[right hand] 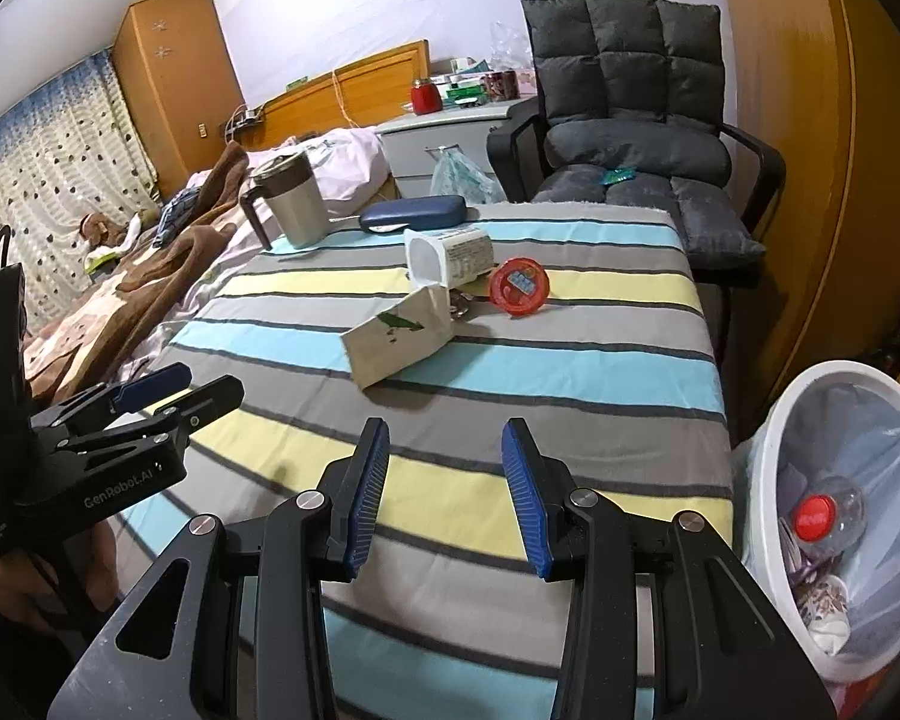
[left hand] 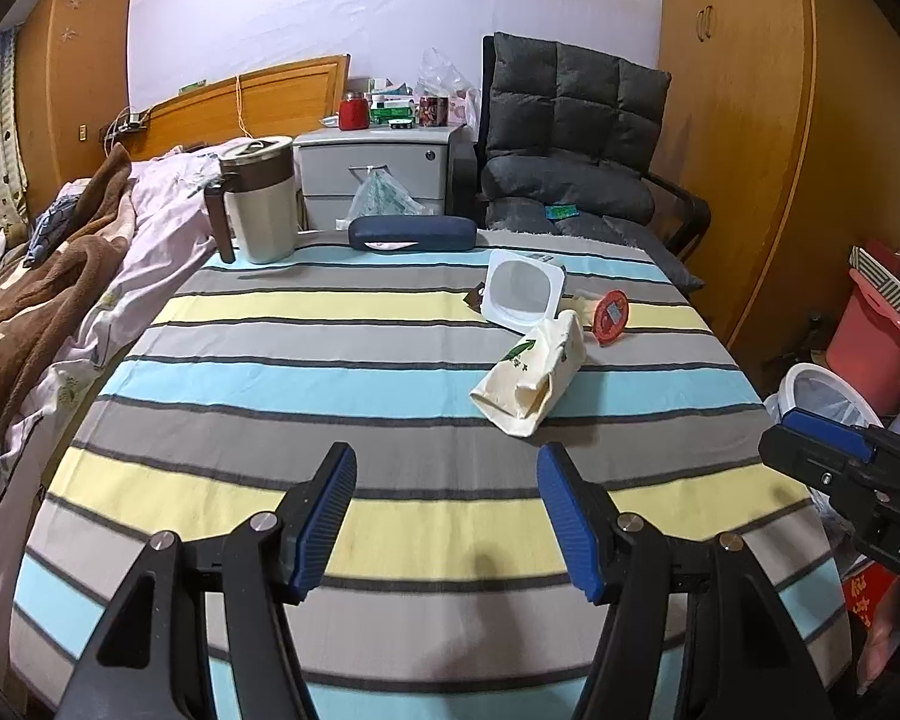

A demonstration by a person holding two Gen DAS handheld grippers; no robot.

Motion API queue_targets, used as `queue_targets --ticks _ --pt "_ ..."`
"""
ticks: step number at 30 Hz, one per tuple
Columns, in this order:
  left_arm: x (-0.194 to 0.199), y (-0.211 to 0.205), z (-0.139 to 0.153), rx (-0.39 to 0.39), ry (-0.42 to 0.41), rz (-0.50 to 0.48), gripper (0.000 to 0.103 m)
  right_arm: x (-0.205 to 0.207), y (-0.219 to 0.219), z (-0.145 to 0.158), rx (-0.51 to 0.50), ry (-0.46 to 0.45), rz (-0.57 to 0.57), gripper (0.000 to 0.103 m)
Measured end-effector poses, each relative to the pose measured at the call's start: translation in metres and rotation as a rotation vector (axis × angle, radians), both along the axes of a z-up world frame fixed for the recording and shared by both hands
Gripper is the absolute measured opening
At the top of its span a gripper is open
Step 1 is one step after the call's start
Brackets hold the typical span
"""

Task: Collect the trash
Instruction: 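Grasp the white paper bag with the left gripper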

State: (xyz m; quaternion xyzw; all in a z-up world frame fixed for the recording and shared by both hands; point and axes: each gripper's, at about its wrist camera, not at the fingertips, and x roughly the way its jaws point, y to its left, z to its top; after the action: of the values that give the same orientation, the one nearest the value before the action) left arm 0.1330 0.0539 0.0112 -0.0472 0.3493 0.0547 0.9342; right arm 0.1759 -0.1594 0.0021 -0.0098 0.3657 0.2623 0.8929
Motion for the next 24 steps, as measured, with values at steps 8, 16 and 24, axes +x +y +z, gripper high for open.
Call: queue_targets --ticks 8,16,24 --pt "0.032 -0.004 -0.011 -0.001 0.021 -0.026 0.065 0.021 -0.007 -0.006 0.002 0.021 -0.007 0.042" --pt "0.063 -0.010 -0.019 -0.014 0.029 -0.084 0.068 0.036 -0.012 -0.006 -0.002 0.022 -0.013 0.042" --pt "0.085 -0.022 -0.032 -0.019 0.072 -0.142 0.068 0.048 -0.017 -0.009 -0.007 0.034 -0.024 0.044"
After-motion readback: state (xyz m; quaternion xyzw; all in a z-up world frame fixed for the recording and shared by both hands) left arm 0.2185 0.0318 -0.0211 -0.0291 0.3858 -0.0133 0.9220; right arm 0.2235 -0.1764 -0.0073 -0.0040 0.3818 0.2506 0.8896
